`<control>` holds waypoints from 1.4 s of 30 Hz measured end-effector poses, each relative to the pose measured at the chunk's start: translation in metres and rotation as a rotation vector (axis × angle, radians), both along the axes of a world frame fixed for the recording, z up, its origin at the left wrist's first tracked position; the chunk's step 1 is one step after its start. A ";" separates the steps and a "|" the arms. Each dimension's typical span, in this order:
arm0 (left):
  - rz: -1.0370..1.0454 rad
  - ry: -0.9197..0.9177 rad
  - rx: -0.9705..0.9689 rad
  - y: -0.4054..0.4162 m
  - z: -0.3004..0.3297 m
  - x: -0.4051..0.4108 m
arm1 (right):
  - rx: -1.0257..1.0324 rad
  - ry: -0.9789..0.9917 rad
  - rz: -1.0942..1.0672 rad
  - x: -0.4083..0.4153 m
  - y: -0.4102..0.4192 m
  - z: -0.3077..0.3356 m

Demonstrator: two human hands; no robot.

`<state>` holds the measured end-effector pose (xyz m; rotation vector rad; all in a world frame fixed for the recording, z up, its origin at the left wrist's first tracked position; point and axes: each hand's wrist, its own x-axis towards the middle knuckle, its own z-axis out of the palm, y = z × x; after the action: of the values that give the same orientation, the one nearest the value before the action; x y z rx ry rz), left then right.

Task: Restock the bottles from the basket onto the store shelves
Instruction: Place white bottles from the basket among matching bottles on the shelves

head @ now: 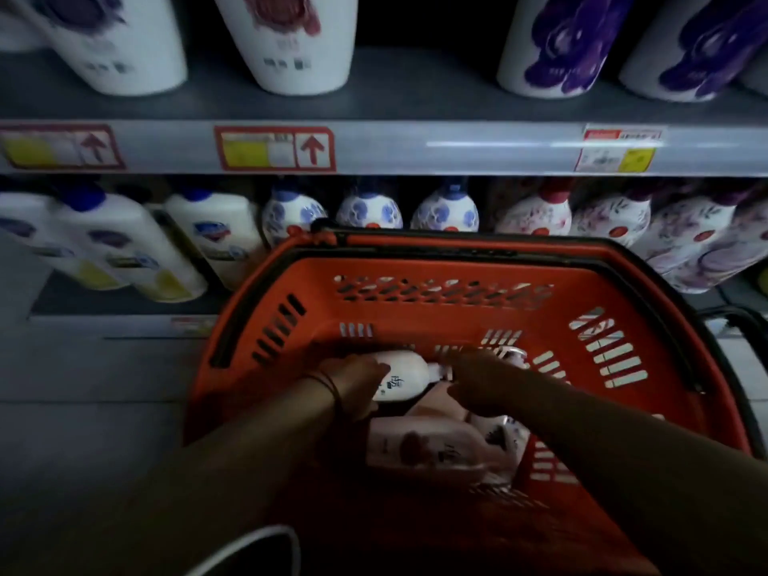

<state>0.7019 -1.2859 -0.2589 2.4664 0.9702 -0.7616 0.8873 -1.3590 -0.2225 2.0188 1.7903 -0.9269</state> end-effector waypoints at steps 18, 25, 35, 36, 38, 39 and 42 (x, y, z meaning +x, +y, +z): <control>0.396 -0.020 -0.250 0.016 -0.086 0.016 | 0.054 0.069 -0.160 0.025 0.012 -0.108; 0.330 -0.049 -0.175 0.019 -0.068 0.024 | 0.007 -0.015 -0.029 0.064 0.016 -0.097; 0.438 -0.354 -0.427 0.041 -0.039 0.017 | -0.118 0.073 0.157 0.059 0.012 -0.091; 0.493 -0.419 -0.519 0.040 -0.036 0.015 | -0.118 0.128 0.148 0.055 0.010 -0.090; 0.602 -0.547 -0.657 0.037 -0.032 0.014 | -0.126 0.297 0.044 0.045 0.007 -0.083; 0.637 -0.604 -0.683 0.035 -0.029 0.014 | -0.120 0.414 -0.028 0.038 0.006 -0.077; 0.700 -0.750 -0.704 0.030 -0.011 0.014 | -0.015 0.695 -0.197 0.019 0.009 -0.058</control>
<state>0.7155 -1.2558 -0.2701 1.4346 0.9340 0.0835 0.9063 -1.3498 -0.2809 2.0334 1.8849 -1.8752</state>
